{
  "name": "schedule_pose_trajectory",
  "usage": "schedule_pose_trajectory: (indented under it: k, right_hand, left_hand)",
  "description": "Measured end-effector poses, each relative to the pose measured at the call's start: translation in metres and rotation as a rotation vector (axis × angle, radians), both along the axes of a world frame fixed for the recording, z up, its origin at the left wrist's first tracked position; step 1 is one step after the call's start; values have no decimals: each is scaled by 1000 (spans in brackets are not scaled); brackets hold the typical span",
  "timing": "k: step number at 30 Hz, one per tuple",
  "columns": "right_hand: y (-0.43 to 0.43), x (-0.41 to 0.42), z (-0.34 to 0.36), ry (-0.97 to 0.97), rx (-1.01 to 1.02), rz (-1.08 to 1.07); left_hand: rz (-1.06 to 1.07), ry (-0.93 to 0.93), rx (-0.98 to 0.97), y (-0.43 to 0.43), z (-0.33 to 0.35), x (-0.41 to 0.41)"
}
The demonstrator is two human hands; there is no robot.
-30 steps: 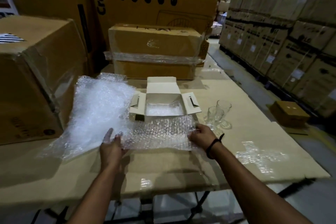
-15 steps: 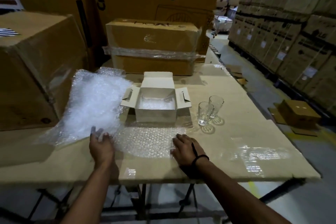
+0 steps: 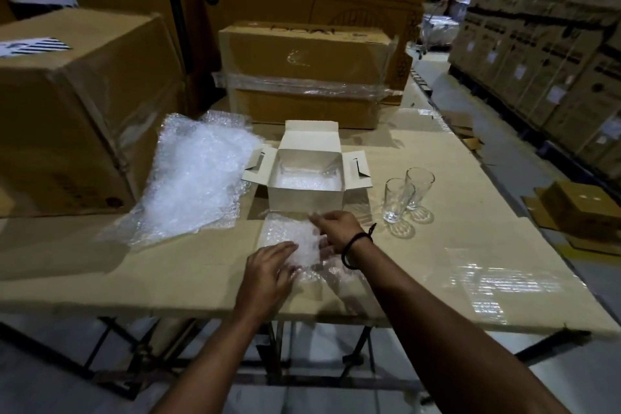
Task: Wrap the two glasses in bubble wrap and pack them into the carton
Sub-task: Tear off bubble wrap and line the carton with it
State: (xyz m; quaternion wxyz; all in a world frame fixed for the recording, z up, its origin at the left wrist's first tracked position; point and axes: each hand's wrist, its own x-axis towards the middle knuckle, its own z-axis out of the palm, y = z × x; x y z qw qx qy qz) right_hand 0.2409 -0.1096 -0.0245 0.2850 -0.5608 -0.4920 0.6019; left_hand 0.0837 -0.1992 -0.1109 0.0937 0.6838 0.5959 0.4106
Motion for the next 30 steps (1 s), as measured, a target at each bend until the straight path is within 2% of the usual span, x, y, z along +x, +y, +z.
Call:
schedule_pose_trajectory:
  k: [2,6,9,12,15,19,22,24,25,27,30]
  right_hand:
    - [4,-6,-6,-78,16,-22]
    - [9,7,-10,-146,83,-81]
    - [12,30,-6,-233,133,-114]
    - [14,44,-9,-426,226,-115]
    - [13,49,-18,-502,229,-111]
    - [11,51,-27,-743,244,-128]
    - [8,44,-24,-951,142,-65]
    - [7,40,-20,-989,66,-36]
    - [9,37,-21,-985,47,-53]
    - [14,32,-25,-970,16,-56]
    - [21,28,-27,-945,23,-27]
  left_hand:
    - [-18,17,-38,-3,-3,0]
    - [31,5,56,-7,-1,-11]
    - [89,-18,37,1,4,-18]
    - [151,37,-114,11,4,-19]
    - [161,-5,-290,19,3,-19]
    - [280,81,-280,24,17,-18]
    - [442,198,-457,35,28,-20]
    - [413,318,-536,43,29,-19]
    - [401,318,-548,48,28,-19]
    - [407,222,-568,55,27,-21]
    - [371,-72,-551,59,29,-27]
